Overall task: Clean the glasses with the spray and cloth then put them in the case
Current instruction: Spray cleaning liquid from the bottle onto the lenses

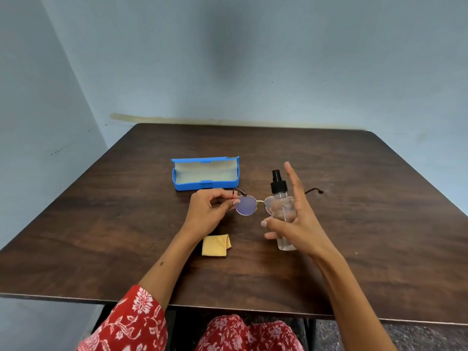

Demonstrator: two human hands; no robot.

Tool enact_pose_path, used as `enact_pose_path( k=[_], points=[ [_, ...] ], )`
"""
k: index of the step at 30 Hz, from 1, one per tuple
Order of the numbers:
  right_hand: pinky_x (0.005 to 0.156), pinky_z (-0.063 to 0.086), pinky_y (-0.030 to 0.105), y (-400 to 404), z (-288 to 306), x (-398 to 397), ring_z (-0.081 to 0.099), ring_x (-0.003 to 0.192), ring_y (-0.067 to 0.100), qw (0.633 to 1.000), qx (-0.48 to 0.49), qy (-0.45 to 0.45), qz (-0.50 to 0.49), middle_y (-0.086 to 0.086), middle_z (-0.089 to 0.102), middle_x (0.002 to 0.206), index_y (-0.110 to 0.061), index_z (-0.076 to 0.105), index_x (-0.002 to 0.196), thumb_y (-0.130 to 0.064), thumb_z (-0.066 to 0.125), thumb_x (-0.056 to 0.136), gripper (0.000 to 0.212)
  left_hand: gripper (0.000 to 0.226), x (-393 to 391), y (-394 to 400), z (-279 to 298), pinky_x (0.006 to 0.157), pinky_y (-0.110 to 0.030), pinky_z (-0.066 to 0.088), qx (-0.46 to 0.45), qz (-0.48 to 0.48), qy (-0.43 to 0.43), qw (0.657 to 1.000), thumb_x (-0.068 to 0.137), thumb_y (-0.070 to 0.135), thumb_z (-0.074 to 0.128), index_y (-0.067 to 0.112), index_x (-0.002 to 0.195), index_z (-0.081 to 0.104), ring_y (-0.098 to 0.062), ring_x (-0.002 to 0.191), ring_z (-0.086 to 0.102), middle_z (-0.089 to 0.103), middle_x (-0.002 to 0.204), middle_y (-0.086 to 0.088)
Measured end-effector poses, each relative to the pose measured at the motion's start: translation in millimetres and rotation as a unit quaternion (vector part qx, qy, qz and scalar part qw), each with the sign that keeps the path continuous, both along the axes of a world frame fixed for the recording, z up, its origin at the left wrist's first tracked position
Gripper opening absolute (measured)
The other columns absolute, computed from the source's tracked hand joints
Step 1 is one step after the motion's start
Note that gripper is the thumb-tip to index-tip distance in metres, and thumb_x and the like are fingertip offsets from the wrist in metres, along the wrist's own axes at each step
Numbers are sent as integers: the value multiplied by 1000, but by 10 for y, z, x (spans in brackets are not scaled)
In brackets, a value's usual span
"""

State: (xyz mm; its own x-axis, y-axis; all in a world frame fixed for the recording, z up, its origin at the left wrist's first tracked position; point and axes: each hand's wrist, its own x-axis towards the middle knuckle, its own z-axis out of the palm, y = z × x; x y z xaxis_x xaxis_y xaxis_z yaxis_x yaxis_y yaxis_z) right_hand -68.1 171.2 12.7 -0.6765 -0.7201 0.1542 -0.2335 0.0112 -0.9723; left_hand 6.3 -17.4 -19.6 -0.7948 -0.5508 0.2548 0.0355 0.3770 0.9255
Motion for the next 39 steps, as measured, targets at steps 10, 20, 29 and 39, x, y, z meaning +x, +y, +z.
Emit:
enact_pose_path(
  k=[10,20,29,39],
  points=[
    [68,46,31,-398,31,42,50,66,10,949,133,275,-77,-6,53,73,-59,5,140,-9,53,69,99,14,45,0,19,74,-26,58,52,94,113,988,79,-2,68,9,88,71,-10,78,71,72,81,0],
    [62,48,34,-479,-6,28,54,59,16,947,137,288,-43,-3,62,84,-57,20,135,-11,55,72,86,16,44,-44,-5,81,-37,58,65,149,139,977,80,2,70,16,87,72,-12,80,71,73,85,-2],
    [60,42,32,-563,-26,49,53,71,21,882,265,384,-66,0,54,83,-48,17,134,-20,51,82,68,17,69,-26,23,83,-41,57,65,147,140,977,80,4,70,18,88,71,-14,85,71,72,87,4],
    [62,41,32,-298,-81,17,53,68,24,890,230,350,-177,1,54,80,-60,14,134,-14,49,78,81,15,61,-23,34,82,-37,58,60,158,143,975,80,4,69,12,93,70,-12,84,71,72,89,0]
  ],
)
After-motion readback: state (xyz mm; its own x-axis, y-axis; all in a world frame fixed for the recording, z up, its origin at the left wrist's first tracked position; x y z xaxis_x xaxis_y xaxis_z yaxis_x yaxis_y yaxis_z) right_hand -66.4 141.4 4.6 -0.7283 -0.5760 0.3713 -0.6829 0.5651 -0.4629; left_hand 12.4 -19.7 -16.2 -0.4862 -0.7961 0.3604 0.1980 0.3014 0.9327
